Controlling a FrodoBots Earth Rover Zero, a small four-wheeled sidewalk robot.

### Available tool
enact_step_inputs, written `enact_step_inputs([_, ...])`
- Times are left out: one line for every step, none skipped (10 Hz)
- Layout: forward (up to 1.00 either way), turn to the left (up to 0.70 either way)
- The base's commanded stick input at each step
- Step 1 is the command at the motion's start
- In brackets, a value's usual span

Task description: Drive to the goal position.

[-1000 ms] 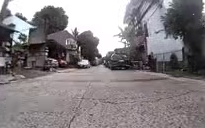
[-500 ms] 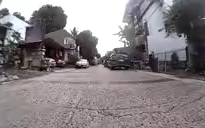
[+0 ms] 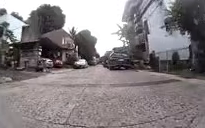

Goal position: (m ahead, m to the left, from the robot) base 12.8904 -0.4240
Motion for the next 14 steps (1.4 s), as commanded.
enact_step_inputs([0.7,0.0])
enact_step_inputs([0.7,0.0])
enact_step_inputs([0.7,0.0])
enact_step_inputs([0.7,0.0])
enact_step_inputs([0.7,0.06])
enact_step_inputs([0.7,0.19])
enact_step_inputs([0.7,0.0])
enact_step_inputs([0.7,0.0])
enact_step_inputs([0.7,0.0])
enact_step_inputs([0.7,0.0])
enact_step_inputs([0.7,0.0])
enact_step_inputs([0.7,0.0])
enact_step_inputs([0.7,0.0])
enact_step_inputs([0.7,0.0])
